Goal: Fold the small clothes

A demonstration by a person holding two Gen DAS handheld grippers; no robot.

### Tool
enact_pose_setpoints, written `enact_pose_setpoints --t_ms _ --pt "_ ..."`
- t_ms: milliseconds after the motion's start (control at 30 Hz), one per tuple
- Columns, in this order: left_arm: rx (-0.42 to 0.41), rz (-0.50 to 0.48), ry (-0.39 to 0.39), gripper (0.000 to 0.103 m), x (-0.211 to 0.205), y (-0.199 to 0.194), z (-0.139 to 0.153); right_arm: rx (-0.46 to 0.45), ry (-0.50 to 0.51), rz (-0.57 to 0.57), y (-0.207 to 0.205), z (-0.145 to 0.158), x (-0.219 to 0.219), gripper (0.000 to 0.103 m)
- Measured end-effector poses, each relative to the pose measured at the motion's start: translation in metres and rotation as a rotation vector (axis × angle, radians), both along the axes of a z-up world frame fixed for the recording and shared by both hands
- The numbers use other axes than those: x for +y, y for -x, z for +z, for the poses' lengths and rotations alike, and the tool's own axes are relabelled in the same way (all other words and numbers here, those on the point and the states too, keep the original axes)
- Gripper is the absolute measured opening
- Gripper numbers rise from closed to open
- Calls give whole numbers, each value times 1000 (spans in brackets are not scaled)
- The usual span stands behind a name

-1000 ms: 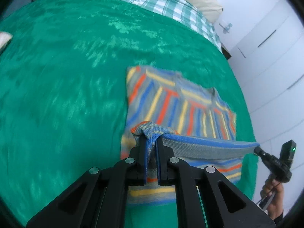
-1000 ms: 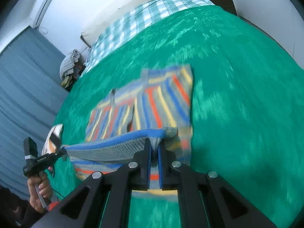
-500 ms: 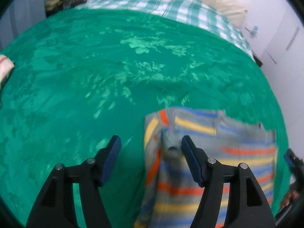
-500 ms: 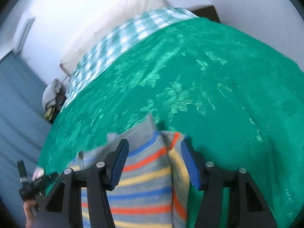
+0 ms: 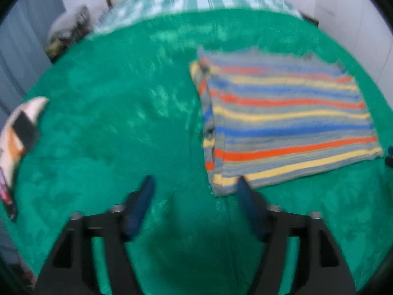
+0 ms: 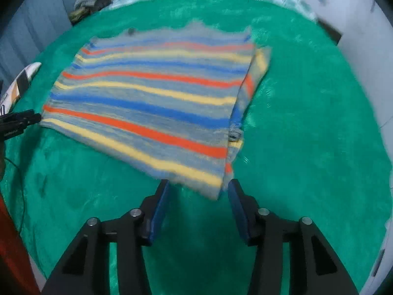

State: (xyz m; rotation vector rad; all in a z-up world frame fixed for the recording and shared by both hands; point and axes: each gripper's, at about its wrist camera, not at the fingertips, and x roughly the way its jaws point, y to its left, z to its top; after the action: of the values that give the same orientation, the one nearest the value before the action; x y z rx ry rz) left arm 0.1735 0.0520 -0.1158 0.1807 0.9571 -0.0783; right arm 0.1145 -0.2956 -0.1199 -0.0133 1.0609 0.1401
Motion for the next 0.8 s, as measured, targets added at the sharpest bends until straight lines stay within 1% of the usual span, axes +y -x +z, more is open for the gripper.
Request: enact_pose_setpoints --t_ms 33,67,133,167,200,333,367,533,633,667,733,767,800 --pt "-45 7 -14 86 -3 12 11 -31 -23 -7 14 7 4 53" --pt "-78 8 -24 87 -6 24 19 -45 -24 -16 23 9 6 54" --pt "-113 18 -42 87 -11 39 28 -61 -27 -24 43 9 12 54" --pt "-123 23 -44 87 -13 43 30 -67 -31 -31 55 7 15 54" --pt "-129 26 -36 87 -13 50 31 -69 -35 -41 57 6 17 54" --pt "-108 33 7 87 -22 63 34 -86 -44 -77 81 -1 23 54" --pt "-106 33 10 87 -25 65 32 -87 -42 -84 81 -1 24 54" --pt "-104 33 -6 87 -37 78 14 -102 -32 -112 98 -12 33 55" --pt "-91 26 19 88 -43 86 -3 -113 -2 -128 104 -24 36 56" --pt "-85 20 26 88 -46 88 -10 -116 3 -133 105 -28 37 58" --pt "-59 2 47 94 -52 90 -32 -118 23 -132 107 -43 39 76" --pt "-35 -6 52 96 -55 89 -43 -131 33 -125 108 -48 40 79" --pt "12 -19 51 97 -58 88 -62 -159 54 -113 110 -55 43 85"
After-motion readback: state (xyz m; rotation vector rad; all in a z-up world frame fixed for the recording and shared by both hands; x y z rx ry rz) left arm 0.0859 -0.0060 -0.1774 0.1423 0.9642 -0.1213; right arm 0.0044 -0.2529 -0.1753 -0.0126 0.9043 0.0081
